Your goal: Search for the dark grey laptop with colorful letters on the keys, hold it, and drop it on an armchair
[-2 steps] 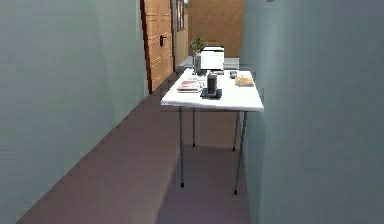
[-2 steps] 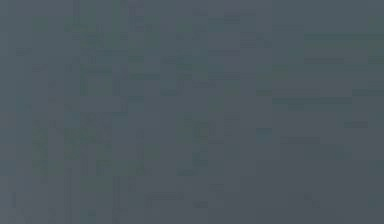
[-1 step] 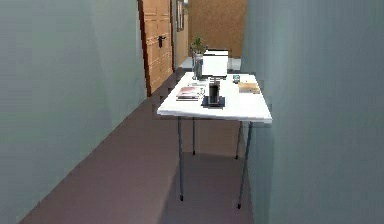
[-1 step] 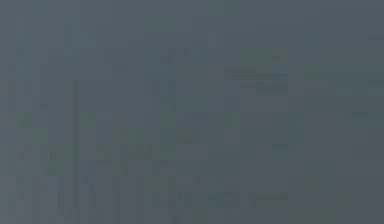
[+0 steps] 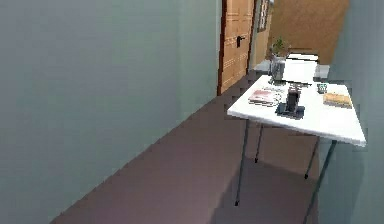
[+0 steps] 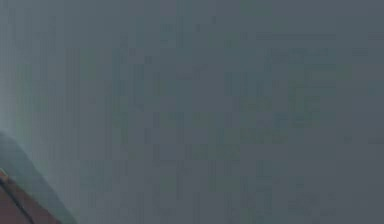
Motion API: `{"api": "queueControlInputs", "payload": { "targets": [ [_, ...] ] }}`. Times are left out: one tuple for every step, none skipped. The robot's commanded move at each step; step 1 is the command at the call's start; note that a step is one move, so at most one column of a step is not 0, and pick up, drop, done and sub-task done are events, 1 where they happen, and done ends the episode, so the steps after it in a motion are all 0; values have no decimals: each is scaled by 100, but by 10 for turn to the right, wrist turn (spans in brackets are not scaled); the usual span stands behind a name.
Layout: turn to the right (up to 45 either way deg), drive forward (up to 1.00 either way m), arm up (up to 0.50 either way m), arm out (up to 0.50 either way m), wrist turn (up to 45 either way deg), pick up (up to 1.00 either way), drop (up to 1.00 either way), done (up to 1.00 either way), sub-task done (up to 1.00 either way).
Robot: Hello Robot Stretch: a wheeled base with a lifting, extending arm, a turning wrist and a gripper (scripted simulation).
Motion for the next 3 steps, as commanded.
{"api": "queueControlInputs", "payload": {
  "targets": [
    [0, 100, 0, 0, 0, 0, 0, 0, 0],
    [-270, 0, 0, 0, 0, 0, 0, 0, 0],
    [0, 5, 0, 0, 0, 0, 0, 0, 0]
  ]
}}
